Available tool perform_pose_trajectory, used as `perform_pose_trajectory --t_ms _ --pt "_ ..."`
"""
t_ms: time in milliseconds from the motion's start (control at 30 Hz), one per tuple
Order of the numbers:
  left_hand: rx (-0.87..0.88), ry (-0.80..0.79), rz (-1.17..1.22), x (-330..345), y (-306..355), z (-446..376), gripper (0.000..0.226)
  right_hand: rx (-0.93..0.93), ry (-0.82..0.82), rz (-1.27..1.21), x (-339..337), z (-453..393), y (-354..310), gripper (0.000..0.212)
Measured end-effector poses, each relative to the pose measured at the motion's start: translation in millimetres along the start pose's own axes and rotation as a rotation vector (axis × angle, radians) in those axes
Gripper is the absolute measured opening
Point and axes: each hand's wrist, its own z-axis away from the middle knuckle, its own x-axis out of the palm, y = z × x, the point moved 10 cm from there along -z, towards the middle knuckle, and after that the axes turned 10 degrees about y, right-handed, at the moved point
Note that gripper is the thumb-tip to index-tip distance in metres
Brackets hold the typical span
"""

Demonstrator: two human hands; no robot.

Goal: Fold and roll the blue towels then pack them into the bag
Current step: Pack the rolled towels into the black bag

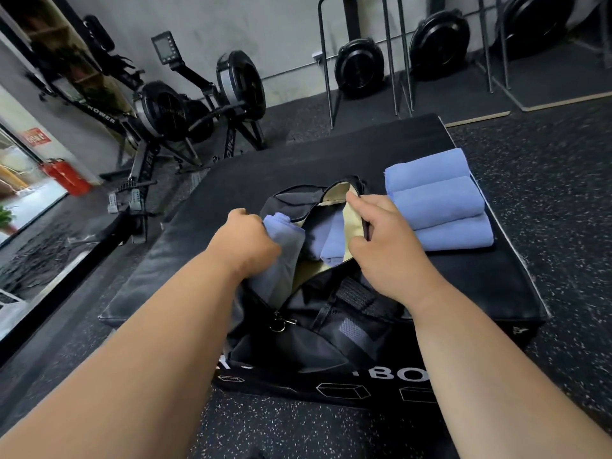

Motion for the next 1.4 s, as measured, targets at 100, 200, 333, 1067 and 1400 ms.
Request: perform_pose_trajectory --t_ms 100,200,333,1067,1400 --pt "0.007 -0.035 0.003 3 1 -5 0.011 0.011 -0.013 -0.009 6 -3 3 0.059" --pt "0.003 -0.054 -0.035 1 1 -8 0.015 0.014 -0.036 -0.031 13 -4 3 0.063" --pt "0.047 0.011 -0.112 -6 5 -15 0.014 0.027 -0.054 -0.048 18 -4 2 0.069" --pt "0.068 0.281 0.377 -49 10 -96 0.015 0.013 0.058 0.001 26 -34 -1 0.082" --pt "0.051 0.238 0.578 -35 -10 -42 0.013 -0.323 0.140 0.403 29 -4 -25 0.040"
